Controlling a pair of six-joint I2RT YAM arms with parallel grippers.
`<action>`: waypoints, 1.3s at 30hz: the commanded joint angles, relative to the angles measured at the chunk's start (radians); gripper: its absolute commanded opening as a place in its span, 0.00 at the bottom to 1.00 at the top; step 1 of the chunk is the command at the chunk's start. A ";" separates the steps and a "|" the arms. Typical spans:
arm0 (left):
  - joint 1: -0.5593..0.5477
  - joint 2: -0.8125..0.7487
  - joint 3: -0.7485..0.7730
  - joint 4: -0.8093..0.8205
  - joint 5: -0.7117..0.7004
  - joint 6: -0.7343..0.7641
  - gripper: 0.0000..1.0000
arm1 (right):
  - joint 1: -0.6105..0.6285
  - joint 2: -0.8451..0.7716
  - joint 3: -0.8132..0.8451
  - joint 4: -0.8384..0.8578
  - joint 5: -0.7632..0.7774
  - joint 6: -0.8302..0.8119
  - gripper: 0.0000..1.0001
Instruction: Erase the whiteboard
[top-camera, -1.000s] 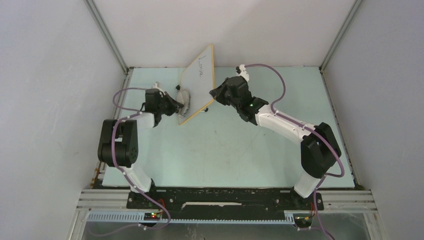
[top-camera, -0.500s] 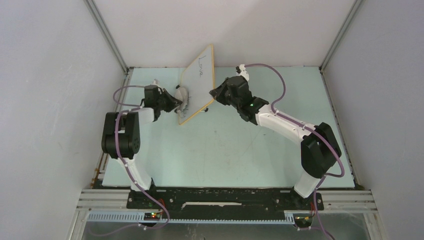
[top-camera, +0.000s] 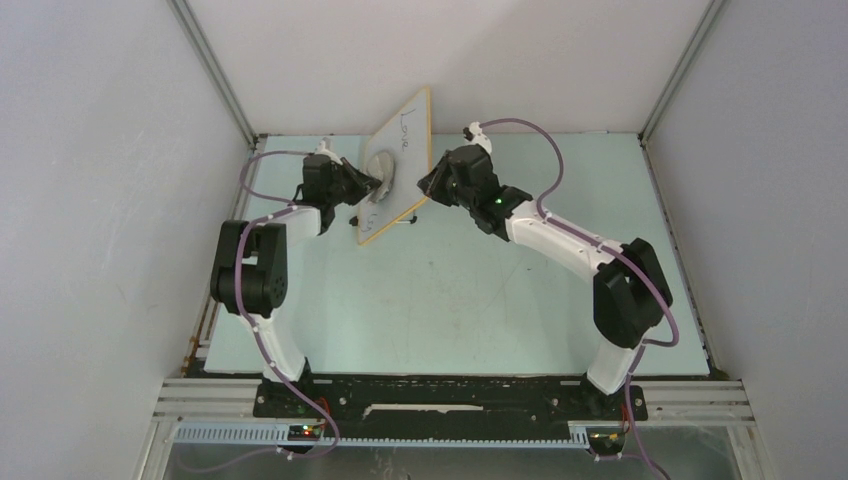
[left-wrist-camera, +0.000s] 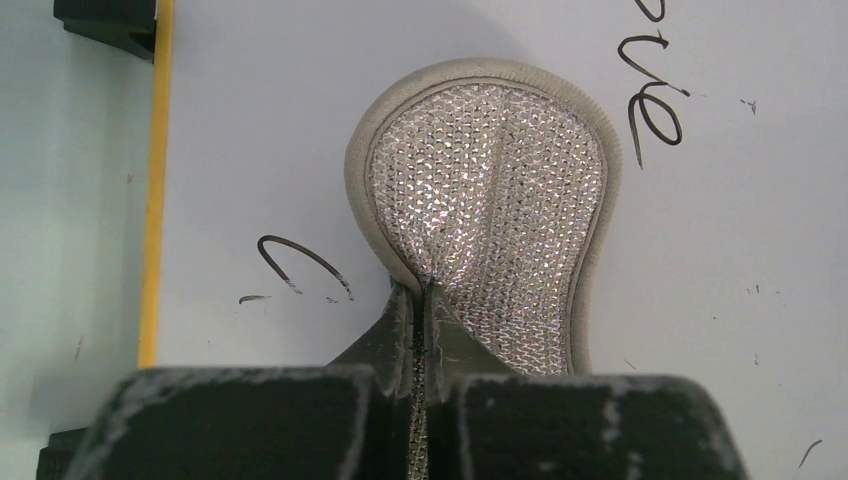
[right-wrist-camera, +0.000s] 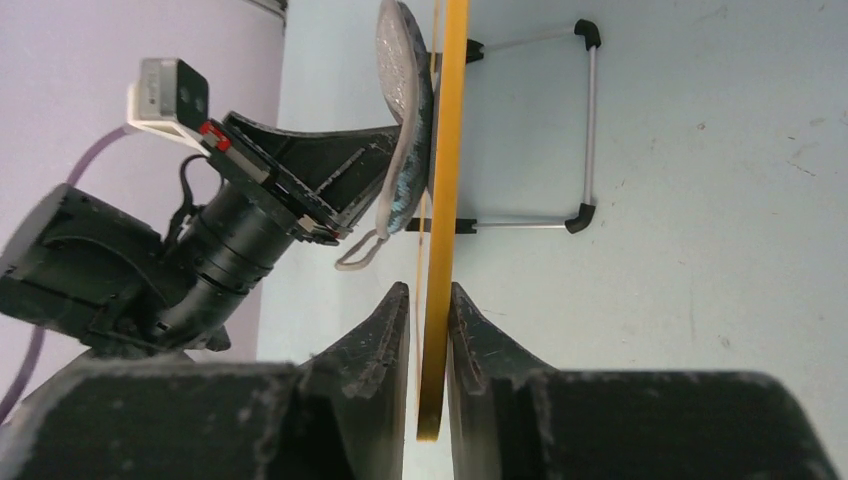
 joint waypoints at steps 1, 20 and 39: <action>-0.033 0.038 0.004 0.010 0.094 -0.057 0.00 | 0.055 0.076 0.152 -0.114 -0.063 -0.033 0.19; 0.114 0.133 0.050 -0.099 0.027 -0.085 0.00 | 0.037 0.022 0.070 -0.029 -0.099 -0.026 0.00; -0.087 -0.004 0.087 -0.035 0.123 0.111 0.00 | 0.035 -0.003 0.016 0.053 -0.153 -0.051 0.00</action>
